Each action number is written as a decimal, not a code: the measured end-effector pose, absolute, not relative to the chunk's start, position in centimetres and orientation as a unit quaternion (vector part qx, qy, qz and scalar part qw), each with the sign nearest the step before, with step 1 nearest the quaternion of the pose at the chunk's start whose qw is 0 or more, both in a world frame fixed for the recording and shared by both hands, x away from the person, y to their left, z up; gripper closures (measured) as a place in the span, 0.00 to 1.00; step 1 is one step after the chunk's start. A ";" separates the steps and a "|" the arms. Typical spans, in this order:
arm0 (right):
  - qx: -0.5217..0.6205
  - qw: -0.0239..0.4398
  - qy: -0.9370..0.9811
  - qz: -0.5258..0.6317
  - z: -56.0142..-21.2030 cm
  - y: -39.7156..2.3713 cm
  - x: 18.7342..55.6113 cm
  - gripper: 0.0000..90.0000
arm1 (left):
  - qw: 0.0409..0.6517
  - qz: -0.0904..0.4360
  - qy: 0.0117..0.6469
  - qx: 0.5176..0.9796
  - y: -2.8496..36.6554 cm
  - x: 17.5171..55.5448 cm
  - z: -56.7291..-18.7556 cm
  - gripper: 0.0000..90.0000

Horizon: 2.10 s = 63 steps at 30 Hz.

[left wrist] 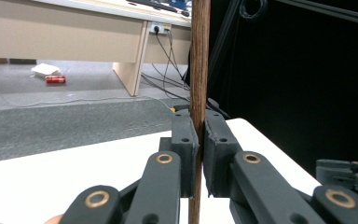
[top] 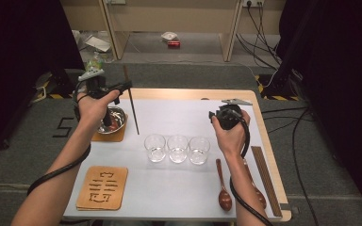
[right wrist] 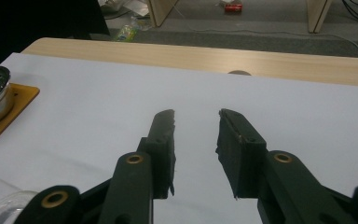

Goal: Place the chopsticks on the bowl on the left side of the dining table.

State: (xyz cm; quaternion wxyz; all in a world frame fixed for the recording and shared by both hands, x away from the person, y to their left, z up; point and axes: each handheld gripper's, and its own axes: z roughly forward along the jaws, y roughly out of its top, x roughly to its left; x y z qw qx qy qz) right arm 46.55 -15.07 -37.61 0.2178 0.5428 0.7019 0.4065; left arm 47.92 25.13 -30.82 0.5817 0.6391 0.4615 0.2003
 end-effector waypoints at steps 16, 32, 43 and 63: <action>0.559 0.224 0.691 0.400 -39.3 -17.9 44.6 0.73 | 0.574 0.217 0.466 0.638 27.9 44.9 -31.8 0.93; 0.576 0.227 0.676 0.400 -40.9 -20.7 42.8 0.73 | 0.563 0.242 0.460 0.642 30.0 41.6 -33.2 0.93; 0.587 0.225 0.670 0.395 -42.3 -21.7 41.5 0.73 | 0.548 0.246 0.487 0.633 33.0 40.3 -35.1 0.93; 0.591 0.220 0.668 0.395 -43.8 -22.0 39.9 0.72 | 0.494 0.250 0.561 0.615 35.4 44.5 -38.2 0.93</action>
